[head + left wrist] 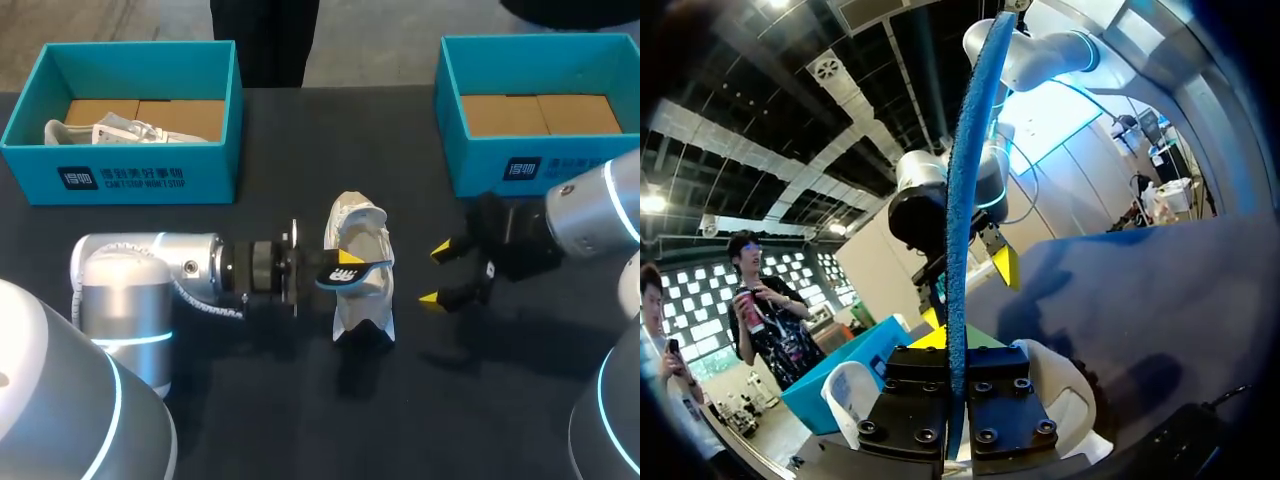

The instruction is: Take the shoe out of the shoebox, open the shoe tongue, remove and reinsert the insole, then place the shoe into the shoebox

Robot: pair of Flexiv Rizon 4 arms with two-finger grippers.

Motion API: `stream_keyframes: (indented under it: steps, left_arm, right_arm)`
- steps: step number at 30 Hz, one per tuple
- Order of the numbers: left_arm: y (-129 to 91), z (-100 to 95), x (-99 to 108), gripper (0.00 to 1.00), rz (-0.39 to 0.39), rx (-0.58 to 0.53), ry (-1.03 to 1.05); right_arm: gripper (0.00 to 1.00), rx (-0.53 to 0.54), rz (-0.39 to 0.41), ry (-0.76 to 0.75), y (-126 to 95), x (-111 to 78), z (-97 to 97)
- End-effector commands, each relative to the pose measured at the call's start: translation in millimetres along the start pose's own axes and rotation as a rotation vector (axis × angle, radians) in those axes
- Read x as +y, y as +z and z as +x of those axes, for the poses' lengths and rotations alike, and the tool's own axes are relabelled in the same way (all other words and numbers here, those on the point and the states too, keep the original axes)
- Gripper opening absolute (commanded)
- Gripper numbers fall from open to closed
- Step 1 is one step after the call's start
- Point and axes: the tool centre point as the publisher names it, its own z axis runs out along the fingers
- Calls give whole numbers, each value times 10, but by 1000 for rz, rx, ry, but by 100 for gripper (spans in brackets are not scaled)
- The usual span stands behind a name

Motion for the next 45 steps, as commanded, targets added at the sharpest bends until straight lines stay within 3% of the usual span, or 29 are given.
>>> stream_keyframes:
  steps: [1, 18, 36, 44, 45]
  left_arm:
    - [55, -15, 93, 0, 7, 13, 6]
    - [17, 65, 305, 0, -18, 44, 26]
    - [-1, -45, 551, 0, -25, 47, 34]
    - [-62, 17, 591, 0, -52, 37, 22]
    - [-63, 17, 576, 5, -49, 30, 25]
  right_arm:
    - [100, -3, 10, 3, 60, 27, -13]
    - [100, -2, 17, 11, 62, -2, -41]
    - [100, -4, 21, 23, 84, -12, -26]
    - [100, -5, 29, 18, 80, -8, -22]
    - [100, -6, 30, 18, 79, -8, -21]
